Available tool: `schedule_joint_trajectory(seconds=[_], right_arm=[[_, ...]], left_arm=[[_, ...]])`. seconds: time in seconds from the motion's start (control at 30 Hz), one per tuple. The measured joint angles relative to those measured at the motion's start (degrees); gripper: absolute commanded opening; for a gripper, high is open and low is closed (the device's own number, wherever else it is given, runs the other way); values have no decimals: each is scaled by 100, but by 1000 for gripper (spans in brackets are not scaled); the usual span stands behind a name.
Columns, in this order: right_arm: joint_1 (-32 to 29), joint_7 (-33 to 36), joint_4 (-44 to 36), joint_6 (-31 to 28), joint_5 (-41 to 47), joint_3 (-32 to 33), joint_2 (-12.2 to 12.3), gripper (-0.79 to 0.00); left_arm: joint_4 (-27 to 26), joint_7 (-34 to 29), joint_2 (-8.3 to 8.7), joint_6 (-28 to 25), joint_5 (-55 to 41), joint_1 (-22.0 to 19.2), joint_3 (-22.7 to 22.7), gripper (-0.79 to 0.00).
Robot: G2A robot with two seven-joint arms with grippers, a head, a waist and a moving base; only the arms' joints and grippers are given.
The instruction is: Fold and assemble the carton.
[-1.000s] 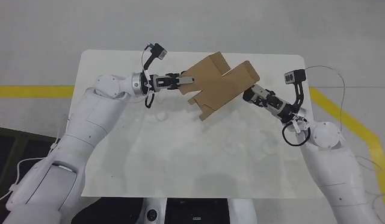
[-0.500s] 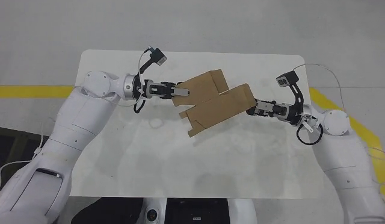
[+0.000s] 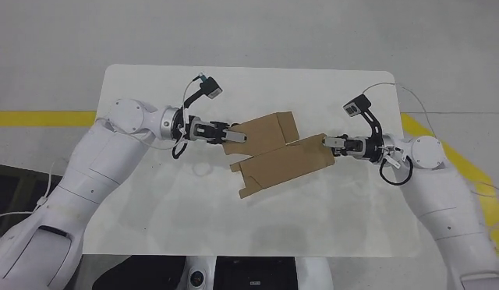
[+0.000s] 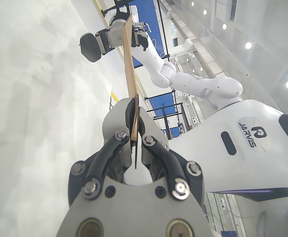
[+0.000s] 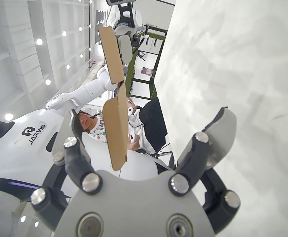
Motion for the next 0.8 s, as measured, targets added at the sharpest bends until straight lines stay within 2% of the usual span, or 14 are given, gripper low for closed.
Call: schedule_joint_trajectory(seconds=[0.17, 0.23, 0.3, 0.43, 0.5, 0.8], right_arm=[[25, 90, -168, 90, 62, -227, 72, 0], [25, 119, -240, 119, 96, -291, 103, -49], [26, 142, -305, 141, 115, -384, 134, -28], [51, 84, -358, 84, 124, -594, 178, -191], [72, 39, -361, 39, 120, -673, 197, -397], [199, -134, -414, -135, 69, -1029, 329, -502]], left_arm=[[2, 93, 51, -93, 40, -61, 213, -785], [9, 139, 71, -139, 69, -87, 291, -785], [26, 204, 95, -205, 111, -121, 384, -785], [71, 480, 146, -482, 367, -222, 604, -785], [100, 568, 167, -568, 362, -267, 709, -785], [212, 715, 278, -714, 131, -485, 1151, -785]])
